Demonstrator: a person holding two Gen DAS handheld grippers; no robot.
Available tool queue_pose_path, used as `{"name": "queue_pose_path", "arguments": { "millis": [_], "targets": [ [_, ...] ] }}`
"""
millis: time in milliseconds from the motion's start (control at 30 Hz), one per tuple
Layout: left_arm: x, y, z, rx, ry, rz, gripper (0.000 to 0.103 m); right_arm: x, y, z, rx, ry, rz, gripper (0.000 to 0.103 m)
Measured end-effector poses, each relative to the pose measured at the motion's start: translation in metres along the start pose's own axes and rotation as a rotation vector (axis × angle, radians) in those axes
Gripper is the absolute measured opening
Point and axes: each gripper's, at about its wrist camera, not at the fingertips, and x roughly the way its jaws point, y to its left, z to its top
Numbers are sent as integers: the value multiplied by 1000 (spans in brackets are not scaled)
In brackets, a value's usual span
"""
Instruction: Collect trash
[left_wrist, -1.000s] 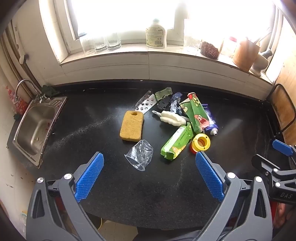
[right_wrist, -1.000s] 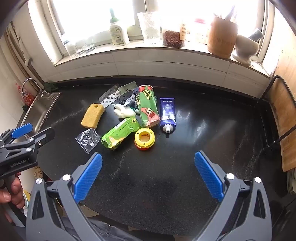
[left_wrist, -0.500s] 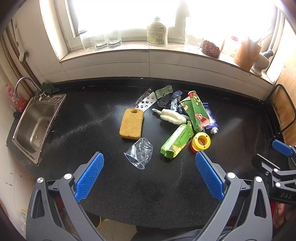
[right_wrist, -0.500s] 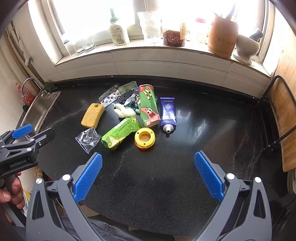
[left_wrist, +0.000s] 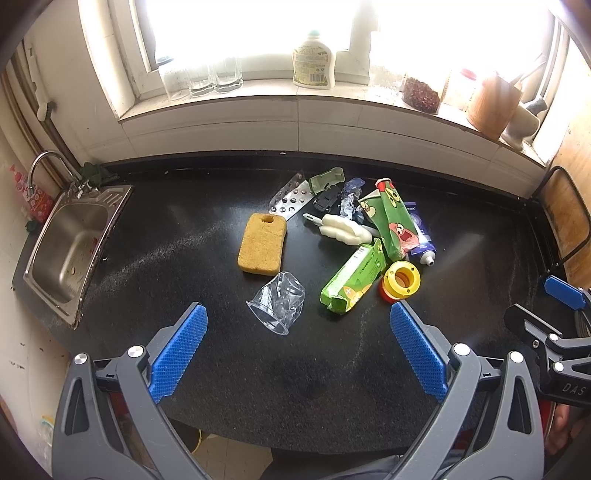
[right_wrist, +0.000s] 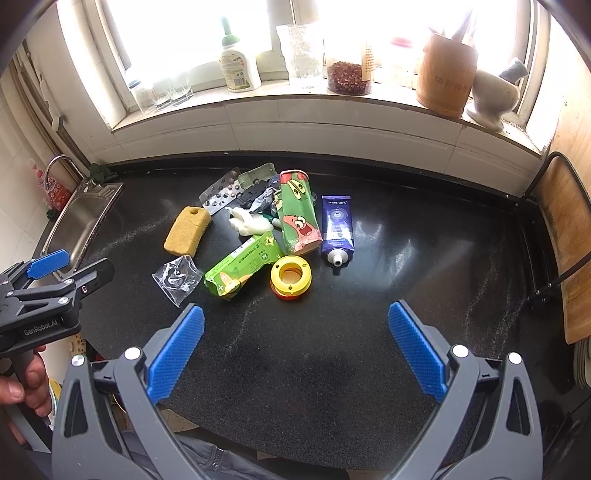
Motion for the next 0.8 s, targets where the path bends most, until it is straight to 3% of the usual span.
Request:
{"name": "queue_pose_path", "arguments": {
  "millis": [800],
  "targets": [
    [5, 1, 0, 0, 4, -1, 97, 3, 3, 3, -11, -1, 6, 97]
  ]
}}
